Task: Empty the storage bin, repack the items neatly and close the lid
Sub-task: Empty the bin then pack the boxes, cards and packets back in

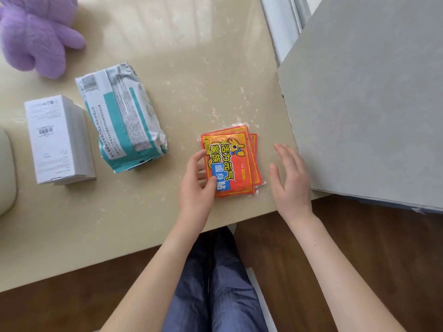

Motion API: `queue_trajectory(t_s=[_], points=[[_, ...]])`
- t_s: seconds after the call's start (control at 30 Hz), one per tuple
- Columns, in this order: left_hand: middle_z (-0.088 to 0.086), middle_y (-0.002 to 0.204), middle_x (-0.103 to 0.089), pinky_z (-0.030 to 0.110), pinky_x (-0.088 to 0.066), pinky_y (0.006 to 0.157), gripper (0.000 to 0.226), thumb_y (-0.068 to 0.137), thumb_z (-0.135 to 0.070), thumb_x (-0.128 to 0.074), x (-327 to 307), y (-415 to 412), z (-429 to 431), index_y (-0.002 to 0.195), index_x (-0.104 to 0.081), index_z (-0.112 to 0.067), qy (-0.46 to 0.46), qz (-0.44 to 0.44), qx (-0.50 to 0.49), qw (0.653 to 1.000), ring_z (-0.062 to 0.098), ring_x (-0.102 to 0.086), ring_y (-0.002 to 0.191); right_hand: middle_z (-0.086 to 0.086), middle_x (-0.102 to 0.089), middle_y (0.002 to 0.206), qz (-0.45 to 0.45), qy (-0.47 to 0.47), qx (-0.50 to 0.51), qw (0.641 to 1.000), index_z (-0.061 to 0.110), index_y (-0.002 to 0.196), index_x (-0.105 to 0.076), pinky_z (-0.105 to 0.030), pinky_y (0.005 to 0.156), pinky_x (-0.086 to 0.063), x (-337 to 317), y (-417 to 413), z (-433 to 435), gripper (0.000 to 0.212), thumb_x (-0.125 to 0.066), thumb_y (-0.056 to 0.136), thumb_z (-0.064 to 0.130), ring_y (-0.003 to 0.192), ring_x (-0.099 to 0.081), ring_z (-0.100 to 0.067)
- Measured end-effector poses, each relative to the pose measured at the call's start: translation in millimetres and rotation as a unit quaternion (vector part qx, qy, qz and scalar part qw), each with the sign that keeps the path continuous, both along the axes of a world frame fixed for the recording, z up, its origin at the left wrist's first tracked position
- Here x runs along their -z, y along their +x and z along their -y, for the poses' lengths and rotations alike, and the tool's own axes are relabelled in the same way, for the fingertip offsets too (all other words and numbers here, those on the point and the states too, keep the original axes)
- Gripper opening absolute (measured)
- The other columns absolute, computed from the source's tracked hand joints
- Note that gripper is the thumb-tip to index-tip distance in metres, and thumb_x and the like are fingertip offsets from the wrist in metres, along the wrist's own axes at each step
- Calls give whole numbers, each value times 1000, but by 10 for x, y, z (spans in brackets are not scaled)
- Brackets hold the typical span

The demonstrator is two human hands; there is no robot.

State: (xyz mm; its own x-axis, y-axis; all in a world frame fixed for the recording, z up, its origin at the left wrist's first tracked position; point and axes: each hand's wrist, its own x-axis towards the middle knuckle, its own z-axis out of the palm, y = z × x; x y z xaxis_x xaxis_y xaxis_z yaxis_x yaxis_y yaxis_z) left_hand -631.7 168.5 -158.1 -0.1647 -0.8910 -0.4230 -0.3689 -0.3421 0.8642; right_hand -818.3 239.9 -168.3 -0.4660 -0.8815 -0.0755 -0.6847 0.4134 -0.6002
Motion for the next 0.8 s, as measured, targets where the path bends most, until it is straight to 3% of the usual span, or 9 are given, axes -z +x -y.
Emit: queue_trajectory(t_s=[0.1, 0.23, 0.33, 0.47, 0.57, 0.67, 0.73, 0.8], points=[[-9, 106, -61, 24, -52, 78, 66, 84, -3, -65, 53, 32, 10, 140, -42, -28, -65, 109, 71, 989, 7, -60, 88, -6, -50, 143, -1, 5, -4, 1000, 11, 140, -49, -23, 110, -28, 8, 29, 33, 43, -45, 99, 22, 135, -41, -18], [-1, 120, -54, 44, -49, 91, 75, 76, -15, -76, 146, 75, 47, 142, -41, -20, -111, 164, 106, 974, 19, -53, 108, -7, -51, 143, -3, 12, -11, 1000, 8, 141, -48, -21, 110, -28, 12, 82, 69, 45, -44, 98, 22, 135, -42, -19], [2, 123, -43, 44, -49, 94, 81, 77, -23, -79, 187, 46, 59, 145, -36, -12, -79, 164, 79, 980, 21, -51, 112, -8, -43, 150, -6, 24, -34, 999, 8, 146, -42, -30, 114, -29, 40, 142, 114, 48, -41, 100, 26, 141, -35, -19], [-3, 113, -39, 34, -52, 85, 73, 80, -17, -77, 234, -31, 62, 142, -39, -11, -79, 136, 76, 985, 11, -52, 95, -6, -29, 159, 3, 40, -89, 995, 12, 152, -30, -33, 119, -24, 178, 262, 174, 53, -36, 103, 31, 148, -21, -17], [0, 113, -38, 36, -53, 86, 69, 82, -16, -74, 263, -71, 46, 142, -40, -12, -73, 124, 71, 987, 14, -54, 99, -6, -22, 162, 38, 38, -71, 996, 11, 154, -26, -36, 119, -26, 259, 376, 194, 55, -37, 102, 30, 150, -17, -17], [2, 117, -37, 40, -52, 92, 74, 84, -19, -71, 282, -85, 12, 148, -35, -13, -71, 113, 77, 988, 20, -54, 108, -8, -21, 161, 73, 2, -32, 997, 11, 153, -29, -23, 114, -31, 248, 475, 201, 54, -40, 102, 23, 149, -19, -18], [2, 117, -38, 41, -52, 92, 71, 87, -24, -68, 276, -83, 25, 149, -34, -15, -66, 111, 76, 989, 19, -55, 108, -10, -25, 160, 91, -26, -15, 995, 10, 151, -34, -8, 110, -24, 208, 510, 195, 51, -43, 101, 16, 148, -22, -17], [1, 114, -40, 41, -52, 91, 67, 89, -26, -65, 271, -62, 73, 148, -37, -16, -60, 119, 78, 988, 17, -55, 103, -10, -33, 156, 99, -41, 2, 994, 10, 148, -40, -8, 110, -22, 179, 501, 191, 49, -46, 99, 11, 145, -27, -15]])
